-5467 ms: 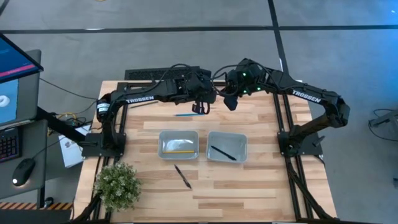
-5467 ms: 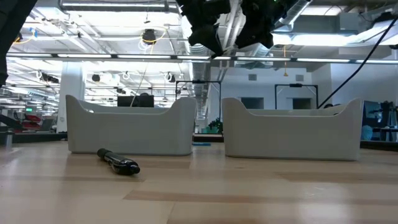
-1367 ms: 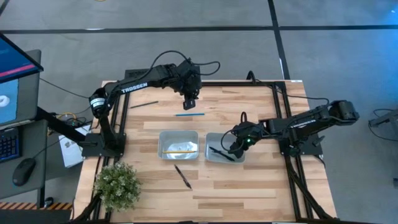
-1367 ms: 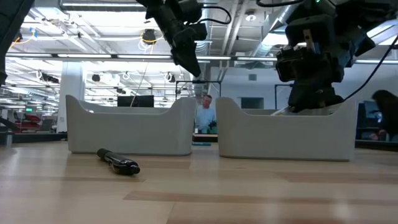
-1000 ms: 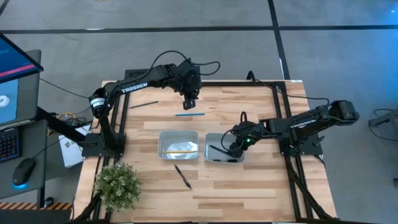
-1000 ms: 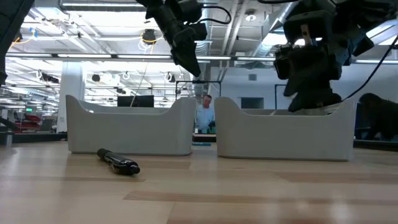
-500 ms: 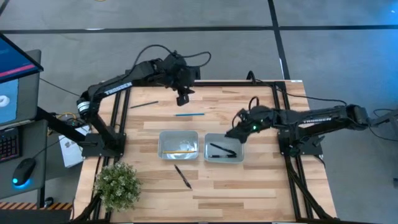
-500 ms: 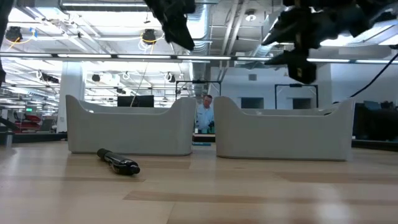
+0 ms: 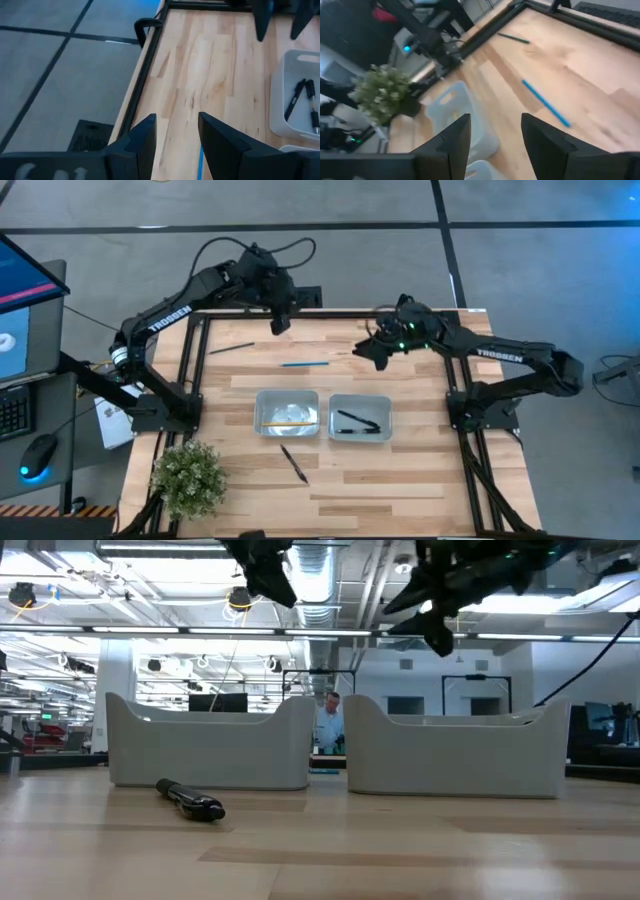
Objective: Sort pens & pencils
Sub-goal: Put the blue pencil into the left gray bin
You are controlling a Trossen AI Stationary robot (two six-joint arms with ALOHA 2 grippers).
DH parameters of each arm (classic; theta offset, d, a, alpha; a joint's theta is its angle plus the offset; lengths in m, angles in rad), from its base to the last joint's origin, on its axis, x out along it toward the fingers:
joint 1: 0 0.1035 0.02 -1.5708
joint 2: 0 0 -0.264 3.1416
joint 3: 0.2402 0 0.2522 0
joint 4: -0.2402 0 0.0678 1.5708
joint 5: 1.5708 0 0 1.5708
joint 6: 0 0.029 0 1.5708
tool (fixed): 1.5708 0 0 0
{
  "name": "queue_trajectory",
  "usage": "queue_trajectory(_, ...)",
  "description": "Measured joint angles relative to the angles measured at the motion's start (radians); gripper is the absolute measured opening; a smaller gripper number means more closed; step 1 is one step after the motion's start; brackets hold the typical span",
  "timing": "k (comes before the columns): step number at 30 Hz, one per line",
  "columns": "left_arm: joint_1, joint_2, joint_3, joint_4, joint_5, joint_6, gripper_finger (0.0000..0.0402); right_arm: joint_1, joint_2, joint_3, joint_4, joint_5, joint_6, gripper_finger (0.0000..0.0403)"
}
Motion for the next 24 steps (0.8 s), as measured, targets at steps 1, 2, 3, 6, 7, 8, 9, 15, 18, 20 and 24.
queue_trajectory(1,0.015,0.0,-0.001,0.0,0.019,0.0,0.0138,-0.015,0.022,0.025,-0.017,-0.009,-0.025,0.0196)
queue_trajectory(2,0.028,0.0,-0.006,0.004,0.045,0.001,0.0138,-0.029,0.05,0.053,-0.031,-0.012,-0.048,0.0195)
queue_trajectory(3,0.042,0.0,-0.016,0.007,0.077,0.008,0.0138,-0.039,0.075,0.083,-0.045,-0.015,-0.07,0.0195)
queue_trajectory(6,0.092,-0.013,-0.073,0.025,0.175,0.018,0.0138,-0.064,0.153,0.16,-0.094,-0.032,-0.139,0.0194)
queue_trajectory(7,0.103,-0.02,-0.094,0.049,0.201,0.013,0.0138,-0.071,0.179,0.185,-0.107,-0.037,-0.16,0.0194)
queue_trajectory(8,0.116,-0.026,-0.119,0.081,0.22,0.009,0.0138,-0.077,0.203,0.208,-0.125,-0.042,-0.176,0.0194)
queue_trajectory(9,0.129,-0.034,-0.147,0.108,0.234,0.008,0.0138,-0.082,0.228,0.233,-0.144,-0.047,-0.189,0.0194)
queue_trajectory(15,0.185,-0.077,-0.297,0.231,0.248,0.007,0.0138,-0.115,0.371,0.362,-0.235,-0.095,-0.258,0.0196)
queue_trajectory(18,0.191,-0.08,-0.359,0.312,0.248,0.017,0.0138,-0.13,0.423,0.407,-0.248,-0.111,-0.264,0.0196)
queue_trajectory(20,0.188,-0.077,-0.39,0.351,0.245,0.018,0.0138,-0.133,0.441,0.424,-0.254,-0.112,-0.267,0.0194)
queue_trajectory(24,0.173,-0.07,-0.42,0.359,0.235,0.018,0.0138,-0.134,0.451,0.444,-0.277,-0.111,-0.268,0.0194)
